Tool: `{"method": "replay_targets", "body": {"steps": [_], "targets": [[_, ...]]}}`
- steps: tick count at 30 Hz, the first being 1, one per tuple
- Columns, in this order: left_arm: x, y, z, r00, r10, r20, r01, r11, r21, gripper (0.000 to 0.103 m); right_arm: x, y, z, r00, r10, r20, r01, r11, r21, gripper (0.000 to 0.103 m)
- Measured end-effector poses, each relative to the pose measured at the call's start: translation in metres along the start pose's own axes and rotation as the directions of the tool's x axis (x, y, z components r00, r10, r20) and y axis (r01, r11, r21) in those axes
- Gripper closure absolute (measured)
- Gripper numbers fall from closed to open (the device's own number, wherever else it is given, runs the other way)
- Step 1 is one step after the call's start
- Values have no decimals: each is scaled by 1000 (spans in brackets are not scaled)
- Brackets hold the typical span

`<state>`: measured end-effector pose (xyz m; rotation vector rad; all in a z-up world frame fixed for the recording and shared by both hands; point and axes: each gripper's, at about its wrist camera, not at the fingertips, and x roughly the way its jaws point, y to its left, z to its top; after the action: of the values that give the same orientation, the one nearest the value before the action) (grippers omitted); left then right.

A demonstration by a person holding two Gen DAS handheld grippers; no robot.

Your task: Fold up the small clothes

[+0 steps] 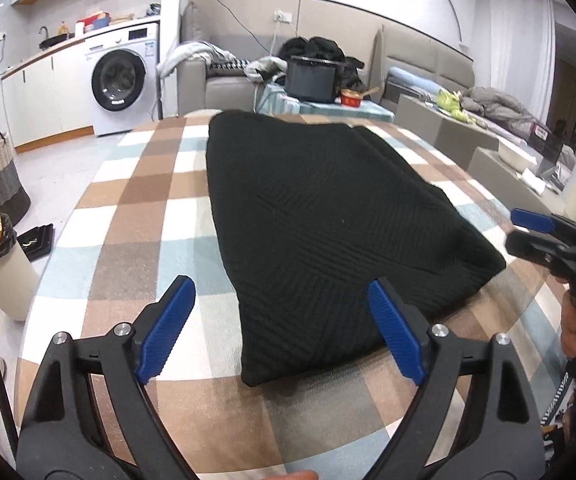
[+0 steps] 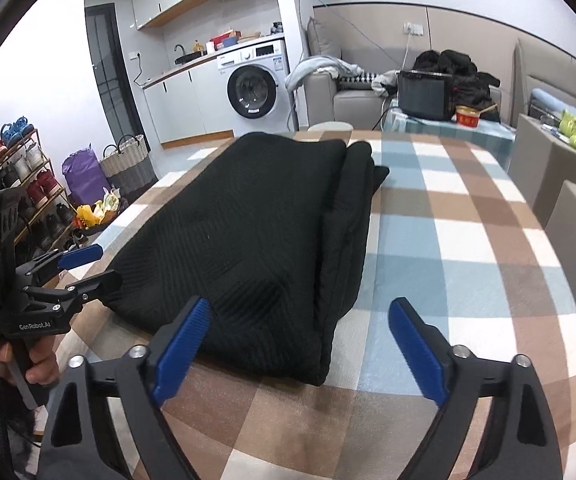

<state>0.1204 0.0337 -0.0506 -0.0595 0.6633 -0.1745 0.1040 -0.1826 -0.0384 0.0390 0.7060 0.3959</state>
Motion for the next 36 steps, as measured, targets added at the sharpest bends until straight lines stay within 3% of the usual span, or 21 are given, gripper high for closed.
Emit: {"method": "replay_targets", "body": {"steps": [2,8,22,36], "targets": [[-7,0,2,999,19,38,-19,1000,-6,1,-7,4,1,999,13,44,-13,1000,-13,0],[-19,2,3,992,62,113,-60,998,-16,1,-12,12,0,993,38,108,-33,998,-47,0],[-24,-7,-4,979,63,194,-67,998,14,1,-22,14,-8,960,27,278,-12,999,-52,0],[-31,-9,-7,976,76,205,-83,996,27,1,-28,15,-11,953,-2,304,20,998,-54,0]]}}
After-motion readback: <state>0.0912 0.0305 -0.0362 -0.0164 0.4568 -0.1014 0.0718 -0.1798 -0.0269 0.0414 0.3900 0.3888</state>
